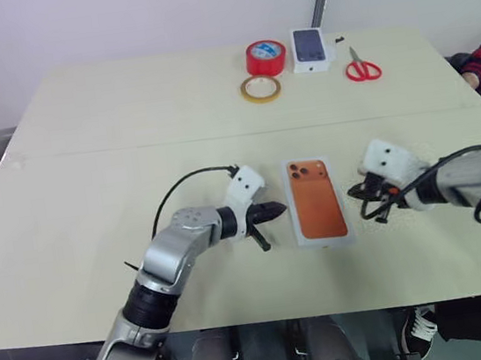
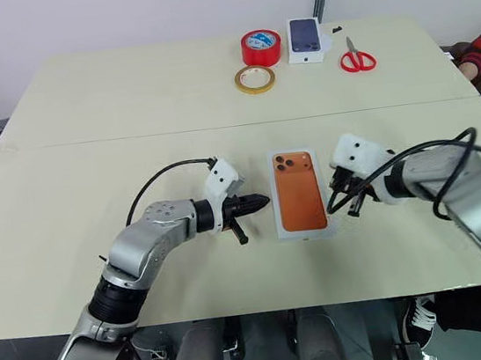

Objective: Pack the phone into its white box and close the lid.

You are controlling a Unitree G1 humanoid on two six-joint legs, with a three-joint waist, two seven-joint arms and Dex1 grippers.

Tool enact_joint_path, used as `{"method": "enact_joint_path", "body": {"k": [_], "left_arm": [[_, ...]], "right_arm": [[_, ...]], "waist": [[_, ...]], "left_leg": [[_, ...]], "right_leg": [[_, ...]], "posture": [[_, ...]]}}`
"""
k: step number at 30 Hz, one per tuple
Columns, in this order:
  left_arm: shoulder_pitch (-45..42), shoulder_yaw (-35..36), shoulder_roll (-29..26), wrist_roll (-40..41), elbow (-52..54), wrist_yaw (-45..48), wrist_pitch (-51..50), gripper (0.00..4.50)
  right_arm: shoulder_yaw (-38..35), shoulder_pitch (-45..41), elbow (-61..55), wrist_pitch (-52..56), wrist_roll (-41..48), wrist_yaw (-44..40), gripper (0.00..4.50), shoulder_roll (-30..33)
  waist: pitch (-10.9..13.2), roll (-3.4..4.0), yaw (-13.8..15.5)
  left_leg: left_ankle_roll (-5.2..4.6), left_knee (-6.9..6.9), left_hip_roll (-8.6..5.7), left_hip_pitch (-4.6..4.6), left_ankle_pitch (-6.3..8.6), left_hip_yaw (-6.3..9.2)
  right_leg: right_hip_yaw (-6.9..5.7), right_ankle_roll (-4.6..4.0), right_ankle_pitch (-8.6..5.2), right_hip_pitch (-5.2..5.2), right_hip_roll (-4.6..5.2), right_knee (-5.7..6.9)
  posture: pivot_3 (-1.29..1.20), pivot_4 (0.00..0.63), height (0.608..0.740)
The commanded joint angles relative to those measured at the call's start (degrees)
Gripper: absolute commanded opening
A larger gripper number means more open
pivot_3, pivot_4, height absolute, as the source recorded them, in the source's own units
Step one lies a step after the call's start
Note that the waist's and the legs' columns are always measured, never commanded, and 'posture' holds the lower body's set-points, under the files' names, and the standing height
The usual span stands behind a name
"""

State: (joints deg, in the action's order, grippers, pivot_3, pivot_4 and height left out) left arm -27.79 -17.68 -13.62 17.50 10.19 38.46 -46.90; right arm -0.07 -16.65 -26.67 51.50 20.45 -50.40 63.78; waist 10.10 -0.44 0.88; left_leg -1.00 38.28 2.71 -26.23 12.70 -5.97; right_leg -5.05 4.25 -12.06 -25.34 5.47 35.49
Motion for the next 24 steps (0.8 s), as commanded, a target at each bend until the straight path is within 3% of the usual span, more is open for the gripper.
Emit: {"method": "enact_joint_path", "body": {"k": [1, 6, 12, 19, 24], "left_arm": [[-1.6, 2.6, -0.1, 1.1, 0.8, 0.0, 1.4, 0.00], [-4.7, 4.3, 2.8, 1.7, -1.6, -1.0, 2.2, 0.00], [-7.1, -0.7, 5.0, -2.2, -7.9, -1.5, 4.2, 0.00], [-7.8, -5.3, 4.7, -6.2, -11.6, -1.4, 3.7, 0.00], [-7.1, -2.0, 4.1, -5.6, -9.7, -2.5, 4.1, 0.00]], "right_arm": [[-5.4, 2.3, -3.6, -1.7, 3.2, -3.0, 0.05, 0.6], [-4.9, 4.9, -9.1, 0.5, 6.6, -2.3, 0.05, -1.6], [0.8, 4.9, -9.2, 5.1, 5.1, 2.9, 0.05, -4.4], [2.6, 7.0, -10.0, 5.5, 4.9, 4.1, 0.05, -3.6], [0.1, 4.9, -7.1, 2.9, 4.1, 5.2, 0.05, -5.0]], "waist": [[0.0, -0.01, 0.0], [0.0, -0.02, 0.0], [0.0, -0.03, 0.0], [-0.1, -0.10, 0.1], [-0.1, -0.11, 0.0]], "left_leg": [[0.00, 0.01, 0.00, 0.00, 0.00, 0.01], [0.00, 0.01, 0.00, 0.03, 0.00, 0.03], [0.00, 0.04, -0.02, 0.05, 0.00, 0.03], [0.00, 0.04, -0.02, 0.09, 0.00, 0.04], [-0.03, 0.01, 0.00, 0.42, 0.03, 0.05]], "right_leg": [[0.00, 0.00, 0.00, 0.01, 0.00, 0.00], [0.00, 0.01, 0.00, 0.03, -0.01, 0.02], [0.00, -0.01, -0.01, 0.08, 0.00, 0.02], [0.00, -0.02, -0.03, 0.13, 0.00, 0.02], [0.00, -0.14, -0.13, 0.43, 0.01, -0.05]], "posture": [[0.00, 0.150, 0.736], [0.00, 0.150, 0.736], [0.00, 0.150, 0.736], [0.00, 0.150, 0.736], [0.00, 0.150, 0.736]]}}
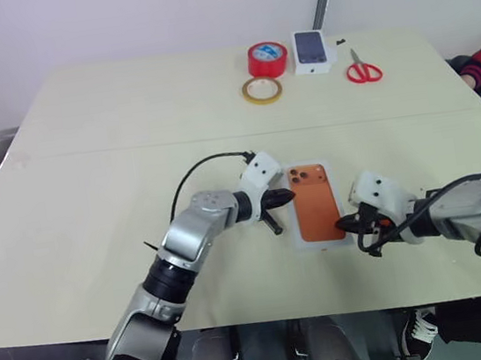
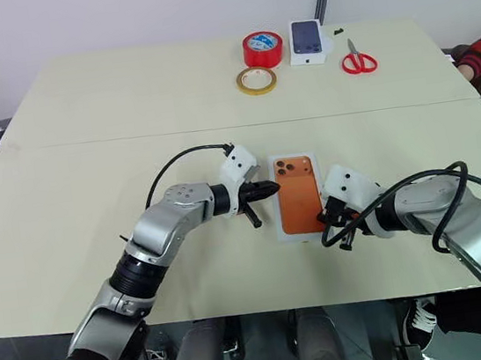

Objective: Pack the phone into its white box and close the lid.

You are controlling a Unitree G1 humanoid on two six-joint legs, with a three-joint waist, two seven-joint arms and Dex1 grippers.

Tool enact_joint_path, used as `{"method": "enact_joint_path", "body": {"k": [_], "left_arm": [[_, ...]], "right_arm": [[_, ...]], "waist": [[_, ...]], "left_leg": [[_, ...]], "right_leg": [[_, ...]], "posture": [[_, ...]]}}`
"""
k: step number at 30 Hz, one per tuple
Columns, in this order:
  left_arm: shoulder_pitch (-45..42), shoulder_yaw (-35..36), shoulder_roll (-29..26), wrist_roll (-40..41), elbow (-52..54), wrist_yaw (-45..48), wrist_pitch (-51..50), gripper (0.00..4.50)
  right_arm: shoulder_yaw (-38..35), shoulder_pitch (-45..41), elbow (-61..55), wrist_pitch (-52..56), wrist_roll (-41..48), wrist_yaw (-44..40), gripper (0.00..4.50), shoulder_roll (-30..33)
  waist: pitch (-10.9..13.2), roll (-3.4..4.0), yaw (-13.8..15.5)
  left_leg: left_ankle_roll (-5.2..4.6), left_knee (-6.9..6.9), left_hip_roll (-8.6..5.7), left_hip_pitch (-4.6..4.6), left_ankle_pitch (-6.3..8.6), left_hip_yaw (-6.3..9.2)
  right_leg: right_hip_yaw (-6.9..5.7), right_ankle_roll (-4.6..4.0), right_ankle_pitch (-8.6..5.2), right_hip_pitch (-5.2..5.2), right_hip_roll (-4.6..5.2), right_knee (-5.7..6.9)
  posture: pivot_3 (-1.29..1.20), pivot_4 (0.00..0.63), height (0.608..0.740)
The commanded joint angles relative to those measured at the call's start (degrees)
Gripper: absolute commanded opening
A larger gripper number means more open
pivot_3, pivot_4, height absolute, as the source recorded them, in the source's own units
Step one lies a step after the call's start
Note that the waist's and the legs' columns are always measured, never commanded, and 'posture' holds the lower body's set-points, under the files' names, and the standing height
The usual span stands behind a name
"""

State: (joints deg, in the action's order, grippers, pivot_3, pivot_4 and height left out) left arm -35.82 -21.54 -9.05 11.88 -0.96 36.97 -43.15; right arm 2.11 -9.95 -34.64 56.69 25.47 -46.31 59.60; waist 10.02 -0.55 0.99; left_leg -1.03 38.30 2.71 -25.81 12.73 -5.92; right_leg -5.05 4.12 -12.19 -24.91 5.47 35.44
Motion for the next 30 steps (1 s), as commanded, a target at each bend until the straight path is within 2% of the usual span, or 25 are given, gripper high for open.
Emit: {"method": "enact_joint_path", "body": {"k": [1, 6, 9, 13, 18, 23, 30], "left_arm": [[1.4, 3.5, -0.9, 0.5, 2.6, -1.2, 1.1, 0.00], [5.2, 12.0, -4.5, 1.2, 9.1, -4.2, 5.4, 0.00], [10.0, 18.1, -9.2, 1.9, 14.7, -5.0, 5.5, 0.00], [16.6, 24.9, -14.7, 2.4, 20.1, -6.3, 5.1, 0.00], [23.3, 32.9, -17.9, 4.2, 25.0, -7.8, 3.8, 0.00], [29.0, 36.2, -19.2, 4.6, 27.6, -9.2, 3.7, 0.00], [31.4, 37.1, -18.3, 4.7, 28.3, -11.7, 5.0, 0.00]], "right_arm": [[-3.3, -2.8, 2.4, -3.2, -1.1, 1.9, 0.05, -1.9], [-8.4, -6.6, 13.7, -12.6, -3.6, 3.8, 0.05, -5.3], [-10.8, -9.2, 22.0, -17.6, -3.7, 3.0, 0.05, -6.7], [-13.3, -12.4, 33.4, -24.1, -3.2, 0.4, 0.05, -8.4], [-13.8, -15.0, 46.1, -32.0, -4.2, -4.1, 0.05, -9.2], [-12.8, -16.4, 52.2, -34.8, -4.7, -6.5, 0.05, -10.4], [-10.3, -18.2, 52.8, -34.8, -5.2, -9.8, 0.05, -11.7]], "waist": [[0.0, 0.00, -0.2], [0.0, 0.01, -0.3], [0.0, 0.00, -0.4], [0.0, 0.01, -0.2], [0.0, 0.01, -0.2], [0.0, 0.02, -0.4], [0.0, 0.03, -0.3]], "left_leg": [[0.00, -0.02, 0.01, 0.05, 0.00, 0.00], [0.00, -0.13, 0.03, 0.22, 0.01, -0.06], [0.00, -0.15, 0.04, 0.24, 0.00, -0.07], [0.00, -0.17, 0.03, 0.29, 0.00, -0.12], [0.01, -0.15, 0.04, 0.29, 0.00, -0.12], [0.01, -0.17, 0.04, 0.36, 0.01, -0.19], [0.02, -0.17, 0.11, 0.37, 0.02, -0.20]], "right_leg": [[0.00, 0.00, 0.00, 0.03, 0.00, -0.01], [0.01, -0.01, 0.00, 0.03, -0.04, 0.06], [0.02, 0.03, 0.00, 0.03, -0.05, 0.08], [0.02, 0.04, 0.01, 0.07, -0.04, 0.08], [0.02, 0.02, -0.01, 0.15, 0.02, 0.00], [0.02, 0.03, -0.01, 0.16, 0.02, 0.01], [0.02, 0.02, -0.01, 0.16, 0.05, 0.02]], "posture": [[0.00, 0.150, 0.736], [0.00, 0.150, 0.736], [0.00, 0.150, 0.736], [0.00, 0.150, 0.736], [0.00, 0.150, 0.736], [0.00, 0.150, 0.736], [0.00, 0.150, 0.736]]}}
